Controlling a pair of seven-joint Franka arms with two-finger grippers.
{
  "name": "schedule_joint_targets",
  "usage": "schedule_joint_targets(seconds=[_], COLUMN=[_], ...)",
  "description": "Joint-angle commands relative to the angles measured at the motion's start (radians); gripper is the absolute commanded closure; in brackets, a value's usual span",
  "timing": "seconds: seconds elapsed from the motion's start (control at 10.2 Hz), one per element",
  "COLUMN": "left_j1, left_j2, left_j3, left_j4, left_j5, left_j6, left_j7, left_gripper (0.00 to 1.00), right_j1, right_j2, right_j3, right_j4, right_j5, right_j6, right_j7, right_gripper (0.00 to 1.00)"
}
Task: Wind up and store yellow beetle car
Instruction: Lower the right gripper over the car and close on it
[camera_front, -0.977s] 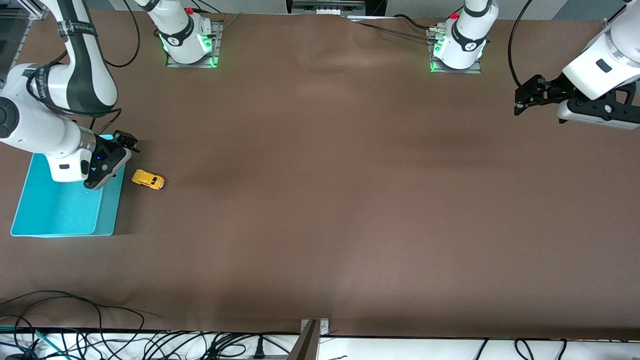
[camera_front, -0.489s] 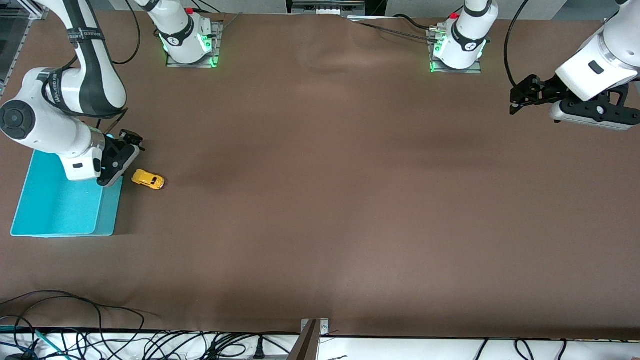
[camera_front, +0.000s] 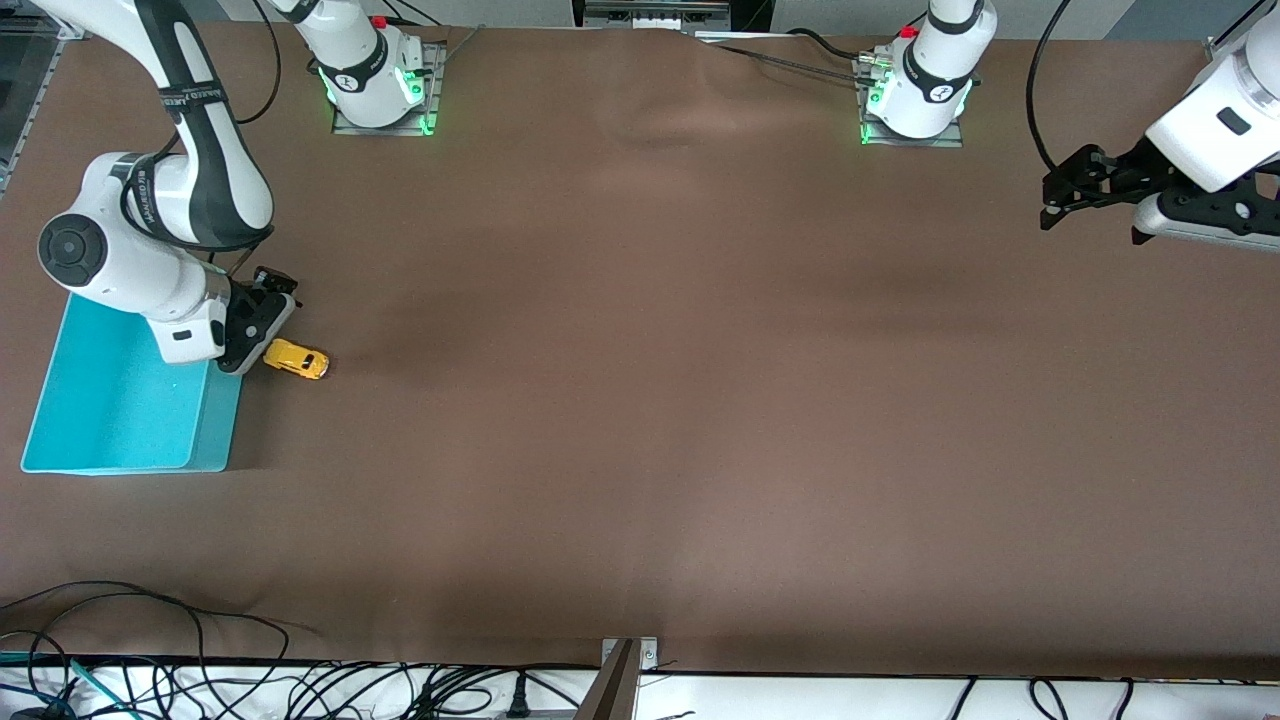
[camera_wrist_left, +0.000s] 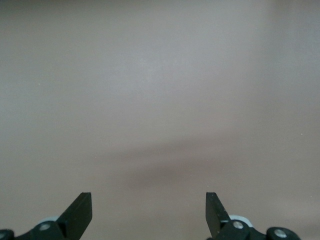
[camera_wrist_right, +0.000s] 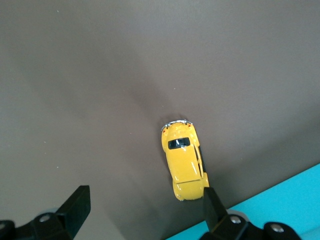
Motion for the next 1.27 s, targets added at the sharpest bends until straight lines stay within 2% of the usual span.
schedule_joint_targets(seconds=[0.0,0.68,1.17], left_j1=[0.009,0.032,0.032], left_j2=[0.013,0.016,0.010], left_j3=[-0.004,-0.004,-0.006], left_j4=[0.035,0.035,0.033], left_j5=[-0.014,-0.025,-0.025], left_j6=[-0.022,-0.021,-0.025], left_j7=[-0.007,-0.007,-0.007], left_gripper=[0.00,0.00,0.00], right_j1=[-0.005,-0.005,-0.012], right_j2=[0.006,0.108,0.169], right_j3=[-0.004,-0.047,-0.046], right_j4=[-0.034,-0.036,-0.037], right_j5=[0.001,-0.002,0.000], right_j6=[0.066,0.219,0.292], right_j7=[-0.075,-0.165,-0.170], right_gripper=[0.00,0.00,0.00])
